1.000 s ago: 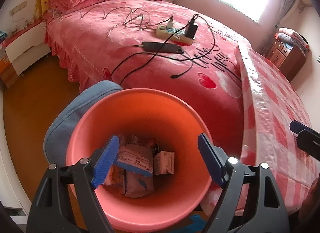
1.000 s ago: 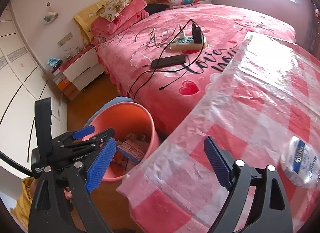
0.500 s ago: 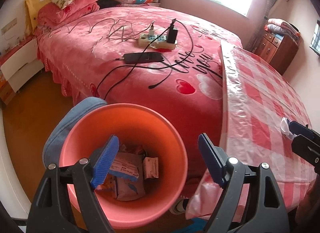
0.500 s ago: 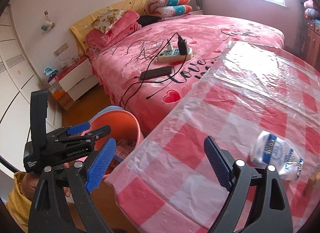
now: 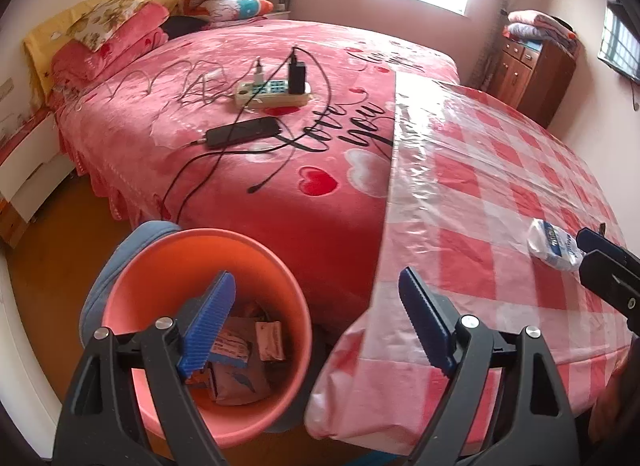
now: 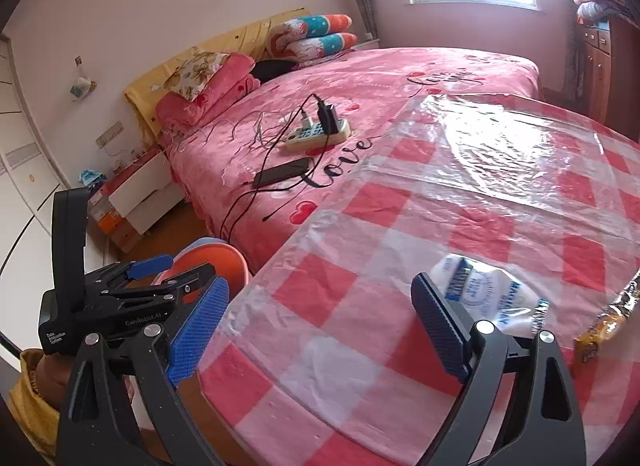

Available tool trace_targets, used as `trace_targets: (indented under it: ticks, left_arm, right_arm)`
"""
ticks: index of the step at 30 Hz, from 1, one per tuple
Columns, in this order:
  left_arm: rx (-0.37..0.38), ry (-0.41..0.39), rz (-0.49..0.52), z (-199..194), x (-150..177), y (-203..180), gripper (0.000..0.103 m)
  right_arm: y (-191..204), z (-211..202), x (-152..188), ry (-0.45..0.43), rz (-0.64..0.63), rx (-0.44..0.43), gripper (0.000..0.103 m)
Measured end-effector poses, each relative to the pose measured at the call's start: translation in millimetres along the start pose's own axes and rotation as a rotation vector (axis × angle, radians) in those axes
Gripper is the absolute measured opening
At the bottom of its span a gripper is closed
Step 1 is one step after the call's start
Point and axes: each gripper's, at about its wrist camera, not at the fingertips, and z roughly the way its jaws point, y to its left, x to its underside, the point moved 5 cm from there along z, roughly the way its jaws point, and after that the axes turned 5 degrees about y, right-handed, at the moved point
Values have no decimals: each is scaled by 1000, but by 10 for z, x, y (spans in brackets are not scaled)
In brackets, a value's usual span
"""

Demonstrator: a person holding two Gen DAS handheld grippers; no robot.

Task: Collect trash
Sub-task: 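Move both tools back toward the white milk bag and coffee stick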

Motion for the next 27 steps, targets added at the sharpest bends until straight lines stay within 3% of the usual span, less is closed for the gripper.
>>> trace_targets:
  ticks: [27]
  left_arm:
    - [104, 31, 234, -45, 155, -1273, 85]
  right_arm:
    - [-964, -640, 99, -135, 185, 74, 94]
